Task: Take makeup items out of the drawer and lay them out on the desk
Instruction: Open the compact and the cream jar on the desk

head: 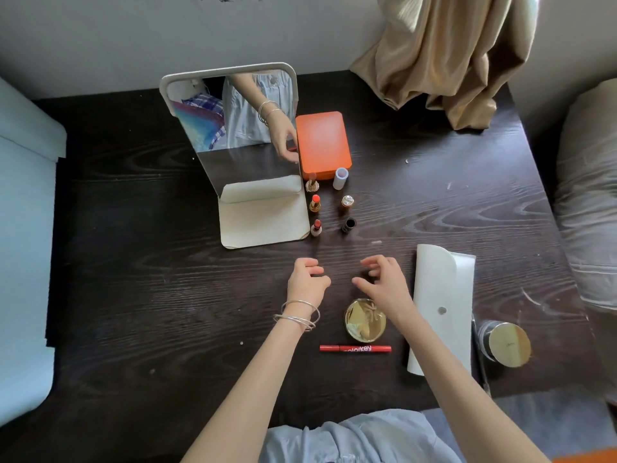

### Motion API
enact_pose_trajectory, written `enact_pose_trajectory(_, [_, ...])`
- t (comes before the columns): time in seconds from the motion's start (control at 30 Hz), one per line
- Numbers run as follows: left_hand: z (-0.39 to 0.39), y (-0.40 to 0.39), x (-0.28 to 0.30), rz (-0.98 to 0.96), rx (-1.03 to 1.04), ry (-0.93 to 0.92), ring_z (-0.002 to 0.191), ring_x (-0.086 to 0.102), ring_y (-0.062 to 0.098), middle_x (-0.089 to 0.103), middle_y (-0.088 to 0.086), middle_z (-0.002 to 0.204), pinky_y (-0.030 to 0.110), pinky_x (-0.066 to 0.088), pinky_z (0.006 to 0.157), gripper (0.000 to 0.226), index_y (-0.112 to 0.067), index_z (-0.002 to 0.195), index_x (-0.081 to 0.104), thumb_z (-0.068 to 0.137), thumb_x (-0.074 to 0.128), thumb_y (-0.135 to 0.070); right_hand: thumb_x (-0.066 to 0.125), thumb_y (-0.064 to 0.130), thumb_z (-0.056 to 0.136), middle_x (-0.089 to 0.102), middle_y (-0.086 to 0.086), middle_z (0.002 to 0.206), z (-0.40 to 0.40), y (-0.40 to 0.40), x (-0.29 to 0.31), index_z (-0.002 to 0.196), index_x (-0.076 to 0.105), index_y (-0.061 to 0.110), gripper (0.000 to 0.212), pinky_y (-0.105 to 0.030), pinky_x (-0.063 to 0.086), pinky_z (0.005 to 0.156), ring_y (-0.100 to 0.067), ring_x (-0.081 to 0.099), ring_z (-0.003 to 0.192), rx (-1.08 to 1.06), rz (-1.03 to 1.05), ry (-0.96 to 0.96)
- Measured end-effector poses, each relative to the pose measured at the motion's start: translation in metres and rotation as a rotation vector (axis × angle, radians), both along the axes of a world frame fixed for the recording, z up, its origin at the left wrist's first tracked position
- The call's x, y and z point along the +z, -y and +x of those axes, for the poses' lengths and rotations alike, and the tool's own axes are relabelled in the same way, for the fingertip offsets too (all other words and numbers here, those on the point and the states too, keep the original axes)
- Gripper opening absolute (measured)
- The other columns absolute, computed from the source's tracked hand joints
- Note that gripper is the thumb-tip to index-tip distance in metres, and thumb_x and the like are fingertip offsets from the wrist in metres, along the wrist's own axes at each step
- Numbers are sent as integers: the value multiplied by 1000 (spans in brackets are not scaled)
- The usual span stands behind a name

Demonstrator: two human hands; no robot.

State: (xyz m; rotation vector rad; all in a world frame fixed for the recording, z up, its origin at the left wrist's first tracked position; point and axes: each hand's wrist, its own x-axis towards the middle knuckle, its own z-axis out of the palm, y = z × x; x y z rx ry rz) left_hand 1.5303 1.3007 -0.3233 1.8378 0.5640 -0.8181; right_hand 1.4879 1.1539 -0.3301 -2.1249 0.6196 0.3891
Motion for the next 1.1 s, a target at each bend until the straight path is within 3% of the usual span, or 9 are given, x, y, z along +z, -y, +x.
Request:
enact_pose_trajectory(0.17, [-38, 2, -1, -32, -94, -33, 92, 57, 18, 63, 11, 114, 40, 50, 95, 36, -6, 113, 53, 79, 61, 4, 74, 20, 75, 45, -1, 108, -39, -10, 3, 110, 60, 15, 38, -35, 41, 97, -20, 49, 107, 52, -71, -50])
enact_pose_trajectory(0.47, [-76, -1, -4, -5, -213, -61, 110, 58, 25, 60, 8, 121, 38, 51, 94, 38, -11, 123, 51, 86, 54, -2, 75, 37, 73, 30, -5, 139, -80, -33, 9, 137, 34, 28, 77, -42, 42, 96, -27, 30, 125, 248, -376, -159])
enact_pose_trajectory(0.57, [-82, -2, -2, -32, -202, -60, 109, 58, 22, 59, 8, 122, 28, 52, 83, 39, -13, 127, 50, 90, 50, -4, 74, 35, 74, 37, -9, 134, -83, -37, 8, 135, 38, 26, 72, -36, 47, 85, -28, 34, 119, 254, -429, -105])
enact_pose_trajectory(0.63, [-85, -1, 2, -70, -166, -59, 105, 58, 20, 60, 6, 120, 29, 52, 85, 36, -16, 127, 50, 91, 49, -9, 72, 37, 73, 40, -8, 128, -81, -40, 11, 132, 41, 25, 67, -32, 45, 79, -27, 37, 116, 190, -343, -83])
enact_pose_trajectory(0.73, [-85, -4, 12, -177, -45, -88, 105, 58, 20, 60, 4, 117, 42, 51, 95, 28, -21, 122, 52, 94, 49, -24, 71, 39, 74, 42, -7, 126, -74, -47, 21, 132, 41, 25, 67, -30, 41, 87, -24, 41, 117, 86, -91, -39])
enact_pose_trajectory(0.83, [-80, -12, 28, -510, 192, -228, 104, 61, 19, 63, 3, 113, 43, 53, 90, 25, -24, 118, 54, 95, 49, -33, 68, 41, 75, 48, -4, 124, -64, -58, 34, 135, 39, 28, 68, -37, 45, 97, -17, 50, 113, 97, 122, -20])
enact_pose_trajectory(0.9, [-77, -23, 37, -679, 301, -266, 98, 64, 18, 66, 3, 110, 40, 55, 81, 30, -25, 122, 54, 95, 49, -36, 63, 43, 74, 53, 0, 121, -58, -65, 42, 136, 37, 31, 68, -40, 49, 94, -15, 56, 109, 91, 251, -18])
enact_pose_trajectory(1.03, [-68, -55, 47, -749, 323, -181, 104, 63, 27, 62, 9, 123, 40, 57, 79, 36, -23, 129, 52, 94, 53, -29, 53, 20, 91, 59, 9, 116, -48, -75, 58, 141, 36, 30, 54, -30, 50, 87, -11, 58, 108, 66, 468, -10])
enact_pose_trajectory(1.1, [-64, -68, 53, -722, 261, -135, 107, 63, 31, 60, 10, 126, 41, 58, 81, 32, -23, 126, 54, 94, 53, -25, 52, 23, 90, 58, 6, 123, -46, -80, 63, 142, 35, 31, 55, -30, 50, 90, -9, 57, 112, 79, 529, -14])
